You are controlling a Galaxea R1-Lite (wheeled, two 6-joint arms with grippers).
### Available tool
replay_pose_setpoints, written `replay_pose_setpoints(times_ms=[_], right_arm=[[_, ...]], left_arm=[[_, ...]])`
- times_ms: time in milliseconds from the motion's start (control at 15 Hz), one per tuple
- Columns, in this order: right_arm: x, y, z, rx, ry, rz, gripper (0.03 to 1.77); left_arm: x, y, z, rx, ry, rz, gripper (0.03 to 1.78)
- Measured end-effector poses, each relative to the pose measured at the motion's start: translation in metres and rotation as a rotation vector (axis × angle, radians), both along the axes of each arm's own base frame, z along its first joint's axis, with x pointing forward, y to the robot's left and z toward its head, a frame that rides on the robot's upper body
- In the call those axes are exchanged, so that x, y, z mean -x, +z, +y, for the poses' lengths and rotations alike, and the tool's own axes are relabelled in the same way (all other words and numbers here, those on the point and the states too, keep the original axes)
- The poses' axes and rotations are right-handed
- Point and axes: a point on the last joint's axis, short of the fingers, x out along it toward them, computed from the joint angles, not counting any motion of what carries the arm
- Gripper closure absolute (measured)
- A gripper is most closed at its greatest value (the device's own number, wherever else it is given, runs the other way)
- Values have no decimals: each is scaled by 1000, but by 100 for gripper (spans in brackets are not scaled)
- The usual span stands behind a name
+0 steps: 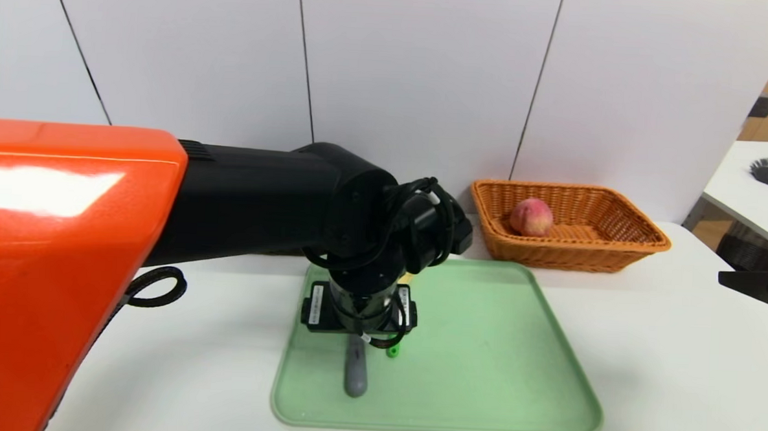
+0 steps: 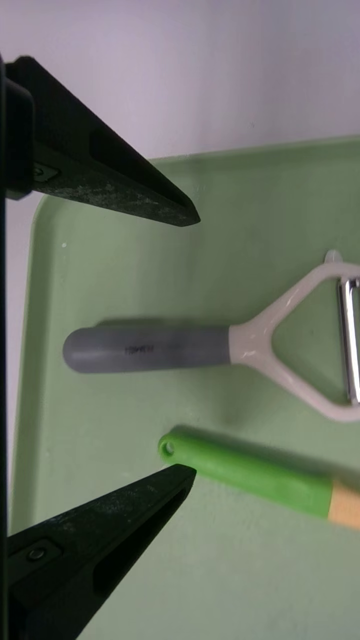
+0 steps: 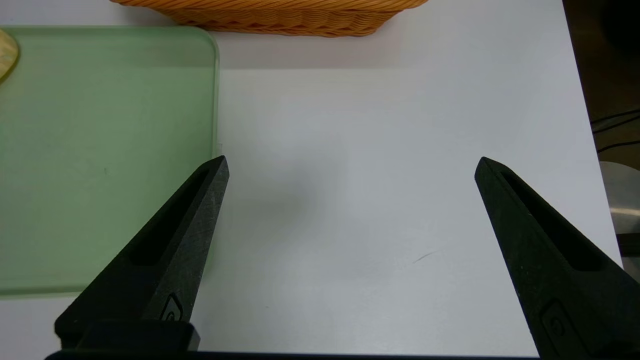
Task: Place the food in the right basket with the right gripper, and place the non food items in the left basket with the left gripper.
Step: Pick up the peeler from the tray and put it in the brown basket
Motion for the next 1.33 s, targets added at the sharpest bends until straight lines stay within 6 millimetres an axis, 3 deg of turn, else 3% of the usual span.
replay_pose_setpoints(times_ms=[400, 1333], right_arm=[[-1, -1, 0, -8, 12, 3, 10], [-5, -2, 1, -7, 13, 13, 10]], left_arm=[[-13, -12, 5, -31, 20, 20, 12], [-22, -20, 6, -11, 32, 58, 12]])
